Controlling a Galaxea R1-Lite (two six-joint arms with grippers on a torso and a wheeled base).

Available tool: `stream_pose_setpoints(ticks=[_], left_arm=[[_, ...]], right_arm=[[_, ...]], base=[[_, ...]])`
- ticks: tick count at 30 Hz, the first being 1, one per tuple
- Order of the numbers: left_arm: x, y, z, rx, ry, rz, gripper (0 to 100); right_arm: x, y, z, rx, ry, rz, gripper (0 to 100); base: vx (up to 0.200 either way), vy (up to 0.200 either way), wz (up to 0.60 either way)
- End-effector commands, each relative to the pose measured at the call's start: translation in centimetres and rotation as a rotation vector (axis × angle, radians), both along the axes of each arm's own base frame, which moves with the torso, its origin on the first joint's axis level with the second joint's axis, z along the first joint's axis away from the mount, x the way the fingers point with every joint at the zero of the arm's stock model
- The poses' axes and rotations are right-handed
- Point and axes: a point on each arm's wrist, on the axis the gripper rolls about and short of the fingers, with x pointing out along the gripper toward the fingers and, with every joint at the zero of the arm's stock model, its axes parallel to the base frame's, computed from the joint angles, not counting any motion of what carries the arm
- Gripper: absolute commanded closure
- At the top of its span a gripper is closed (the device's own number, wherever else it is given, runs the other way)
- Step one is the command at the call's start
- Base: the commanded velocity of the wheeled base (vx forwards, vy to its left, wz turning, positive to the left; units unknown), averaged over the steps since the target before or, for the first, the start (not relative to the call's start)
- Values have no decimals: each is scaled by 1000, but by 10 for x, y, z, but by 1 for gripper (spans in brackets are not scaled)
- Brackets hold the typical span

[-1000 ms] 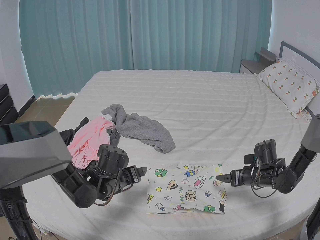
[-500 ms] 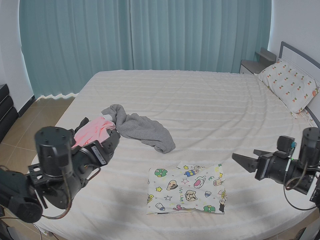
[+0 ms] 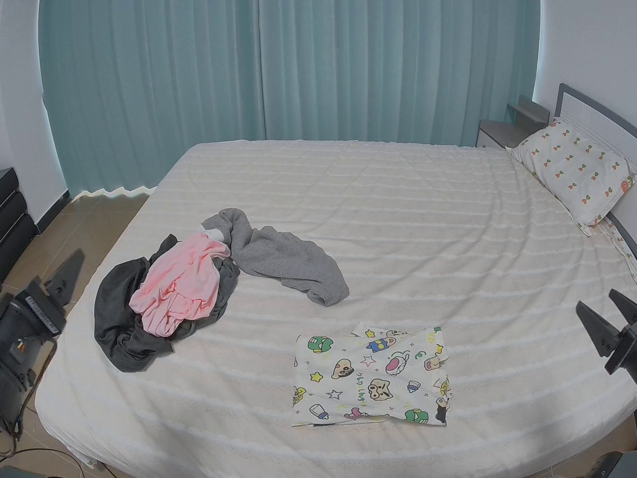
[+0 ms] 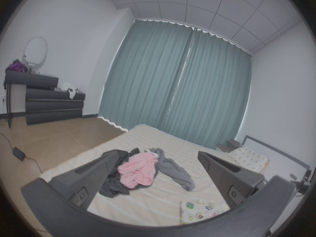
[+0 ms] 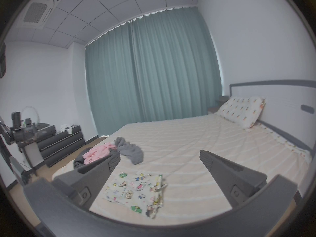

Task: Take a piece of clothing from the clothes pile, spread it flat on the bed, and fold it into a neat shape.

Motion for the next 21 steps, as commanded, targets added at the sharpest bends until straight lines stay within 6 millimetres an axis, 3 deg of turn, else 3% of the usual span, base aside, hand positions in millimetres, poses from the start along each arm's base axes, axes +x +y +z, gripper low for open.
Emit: stream_pose_setpoints(ticks=[1, 11, 14, 18, 21], left_arm=[[-71, 41, 0, 96, -143, 191, 0], [-134, 50, -20, 190, -244, 455, 0], [-148, 46, -30, 217, -255, 541, 0], [-150, 45, -34, 218, -262, 534, 0], [-138, 45, -60, 235, -188, 510, 0]], right_arm=[[-48, -21, -9, -52, -101, -181, 0], [-90, -23, -10, -90, -71, -306, 0], [-105, -21, -26, -109, -76, -249, 0], [-115, -19, -40, -147, -111, -147, 0], [-107, -18, -52, -150, -167, -70, 0]], base=[[0, 0, 0], [0, 0, 0], [0, 0, 0], [0, 0, 0], [0, 0, 0]])
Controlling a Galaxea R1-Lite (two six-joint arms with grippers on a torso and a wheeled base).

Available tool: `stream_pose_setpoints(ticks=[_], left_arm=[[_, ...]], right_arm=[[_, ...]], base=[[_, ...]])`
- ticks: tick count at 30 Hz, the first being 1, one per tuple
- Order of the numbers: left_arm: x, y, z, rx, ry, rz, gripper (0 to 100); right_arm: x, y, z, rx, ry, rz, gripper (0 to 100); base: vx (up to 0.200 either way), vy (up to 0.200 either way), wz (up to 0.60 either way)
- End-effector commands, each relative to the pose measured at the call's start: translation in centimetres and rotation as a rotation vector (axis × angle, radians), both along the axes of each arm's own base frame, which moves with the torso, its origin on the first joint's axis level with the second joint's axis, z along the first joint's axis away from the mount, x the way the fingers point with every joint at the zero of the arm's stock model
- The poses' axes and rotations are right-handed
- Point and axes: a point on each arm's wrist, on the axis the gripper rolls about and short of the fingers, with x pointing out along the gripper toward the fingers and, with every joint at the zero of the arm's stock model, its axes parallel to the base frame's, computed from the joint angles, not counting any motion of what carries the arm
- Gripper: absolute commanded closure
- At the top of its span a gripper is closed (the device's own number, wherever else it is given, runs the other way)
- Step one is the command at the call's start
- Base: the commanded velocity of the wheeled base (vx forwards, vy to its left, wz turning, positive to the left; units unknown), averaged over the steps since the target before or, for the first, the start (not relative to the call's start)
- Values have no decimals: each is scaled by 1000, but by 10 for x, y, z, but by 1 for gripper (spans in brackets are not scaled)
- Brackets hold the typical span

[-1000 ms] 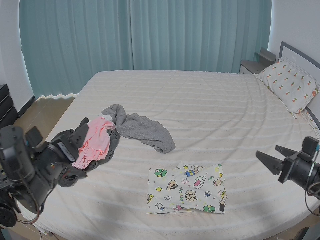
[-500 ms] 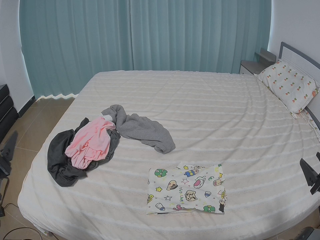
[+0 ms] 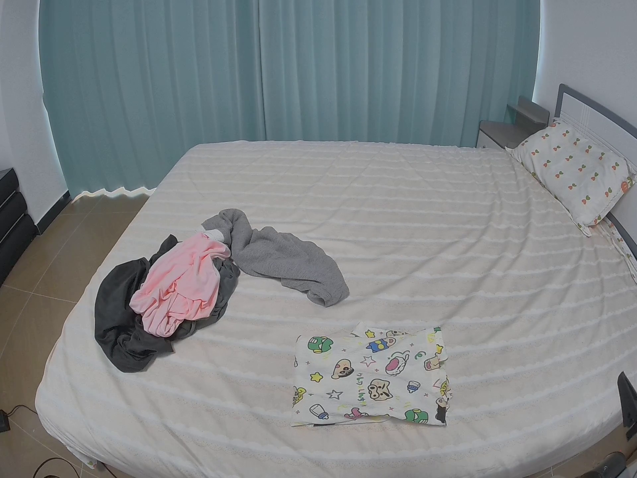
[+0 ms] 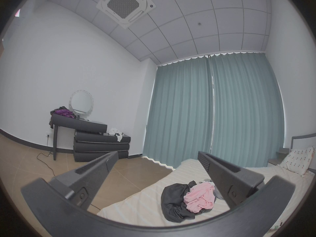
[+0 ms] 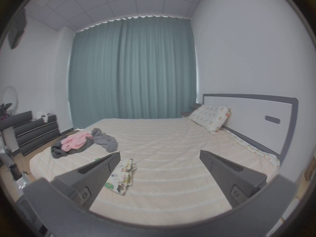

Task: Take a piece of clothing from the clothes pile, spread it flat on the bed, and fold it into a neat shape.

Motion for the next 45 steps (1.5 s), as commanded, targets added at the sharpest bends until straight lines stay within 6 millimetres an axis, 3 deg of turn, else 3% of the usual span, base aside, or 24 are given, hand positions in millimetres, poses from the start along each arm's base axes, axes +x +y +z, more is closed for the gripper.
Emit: stream_pose_setpoints(ticks=[1, 3, 5, 9, 14, 17, 27, 38, 45], left_arm=[[3, -2, -42, 14, 55, 12, 0], [14, -4, -64, 21, 104, -81, 0], [19, -6, -74, 36, 122, -207, 0], [20, -8, -76, 42, 133, -307, 0], [23, -17, -90, 88, 269, -693, 0], [22, -19, -89, 113, 267, -773, 0], [25, -19, -89, 152, 311, -767, 0], [22, -19, -90, 172, 280, -758, 0], [21, -22, -90, 204, 265, -928, 0]], right_arm=[[-5, 2, -25, -24, -134, 62, 0], [6, 2, -49, -52, -104, 68, 0], [7, 3, -50, -78, -101, 91, 0], [7, 4, -51, -84, -97, 122, 0], [6, 4, -51, -78, -86, 129, 0], [6, 4, -51, -67, -82, 127, 0], [7, 3, -52, -53, 2, 102, 0], [6, 2, -57, 16, -25, 45, 0], [7, 2, -57, 15, -40, 45, 0]], base=[[0, 0, 0], [0, 0, 0], [0, 0, 0], [0, 0, 0], [0, 0, 0], [0, 0, 0], [0, 0, 0], [0, 0, 0], [0, 0, 0]])
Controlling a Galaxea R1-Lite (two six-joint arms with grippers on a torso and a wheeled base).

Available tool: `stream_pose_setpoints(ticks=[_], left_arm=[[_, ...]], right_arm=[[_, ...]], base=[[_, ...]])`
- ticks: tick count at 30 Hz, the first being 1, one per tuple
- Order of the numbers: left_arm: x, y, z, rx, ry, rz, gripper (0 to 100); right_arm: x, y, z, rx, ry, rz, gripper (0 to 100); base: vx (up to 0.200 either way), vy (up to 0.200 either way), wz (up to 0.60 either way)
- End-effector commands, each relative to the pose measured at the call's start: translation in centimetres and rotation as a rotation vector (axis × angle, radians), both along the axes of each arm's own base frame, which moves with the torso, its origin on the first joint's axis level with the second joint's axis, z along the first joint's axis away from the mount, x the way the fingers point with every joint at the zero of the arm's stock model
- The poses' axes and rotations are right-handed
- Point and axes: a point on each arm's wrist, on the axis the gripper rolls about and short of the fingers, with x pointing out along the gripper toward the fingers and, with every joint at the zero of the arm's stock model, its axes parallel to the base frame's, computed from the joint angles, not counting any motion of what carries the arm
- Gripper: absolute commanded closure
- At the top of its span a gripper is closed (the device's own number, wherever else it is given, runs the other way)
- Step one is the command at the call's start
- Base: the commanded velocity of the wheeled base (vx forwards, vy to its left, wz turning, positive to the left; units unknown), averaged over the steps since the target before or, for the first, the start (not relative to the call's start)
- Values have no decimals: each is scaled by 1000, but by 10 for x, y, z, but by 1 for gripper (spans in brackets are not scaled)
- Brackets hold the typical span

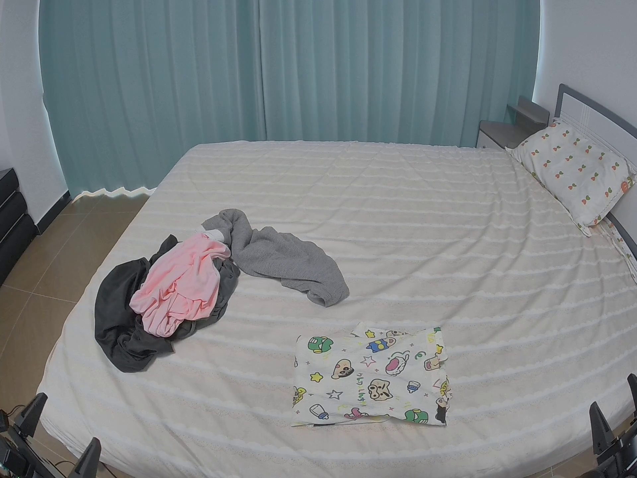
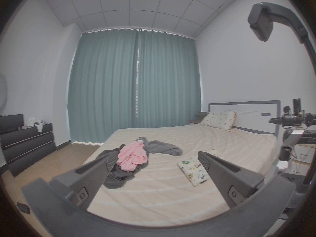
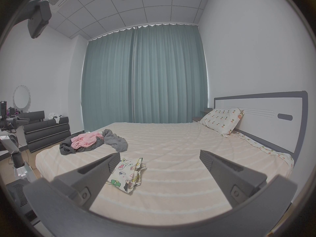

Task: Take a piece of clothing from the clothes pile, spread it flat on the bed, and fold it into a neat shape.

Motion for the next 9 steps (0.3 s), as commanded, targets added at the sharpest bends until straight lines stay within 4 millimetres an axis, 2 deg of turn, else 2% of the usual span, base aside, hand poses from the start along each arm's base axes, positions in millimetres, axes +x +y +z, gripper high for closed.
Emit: stream_pose_setpoints(ticks=[1, 9], left_arm=[[0, -1, -4, 0, -1, -41, 0], [0, 0, -4, -15, -1, 19, 0]], right_arm=[[0, 0, -5, -1, 4, -1, 0], [0, 0, -5, -3, 4, -1, 0]], base=[[0, 0, 0], [0, 0, 0]])
